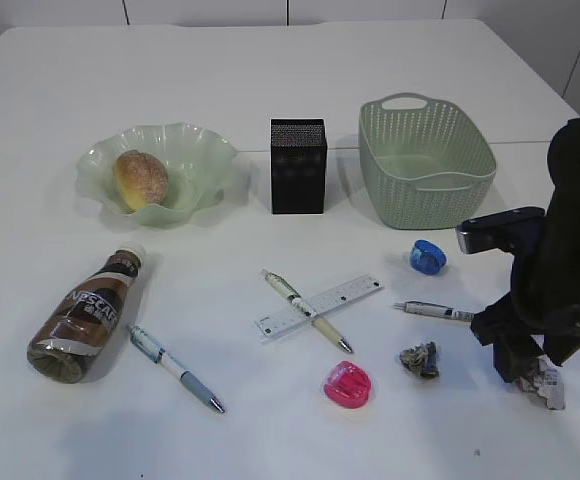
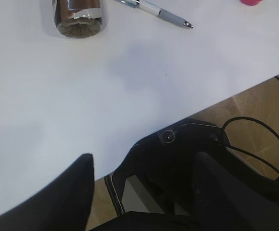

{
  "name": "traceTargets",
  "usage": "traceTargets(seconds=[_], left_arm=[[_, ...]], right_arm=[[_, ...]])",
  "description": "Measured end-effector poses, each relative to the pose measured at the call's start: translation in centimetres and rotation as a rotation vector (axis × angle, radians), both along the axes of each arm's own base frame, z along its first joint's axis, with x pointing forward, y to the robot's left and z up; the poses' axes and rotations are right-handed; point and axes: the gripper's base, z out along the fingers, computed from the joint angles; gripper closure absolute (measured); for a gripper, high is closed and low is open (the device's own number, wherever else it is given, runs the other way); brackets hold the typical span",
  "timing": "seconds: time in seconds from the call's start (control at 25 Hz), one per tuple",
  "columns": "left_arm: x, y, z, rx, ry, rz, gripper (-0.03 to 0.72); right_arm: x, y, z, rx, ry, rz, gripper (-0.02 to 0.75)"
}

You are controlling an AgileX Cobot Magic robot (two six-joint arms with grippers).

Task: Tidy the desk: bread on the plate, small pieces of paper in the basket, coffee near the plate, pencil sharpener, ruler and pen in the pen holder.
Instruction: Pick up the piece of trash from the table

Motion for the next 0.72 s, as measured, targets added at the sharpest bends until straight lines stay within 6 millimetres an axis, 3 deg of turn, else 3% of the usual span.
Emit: traceTargets(seconds=[0.72], left_arm=[[0.01,0.01,0.0,0.002,-0.001,0.0,0.232]], right_arm=[[0.15,-0.02,-0.67,-0.006,0.009,-0.002,0.318]])
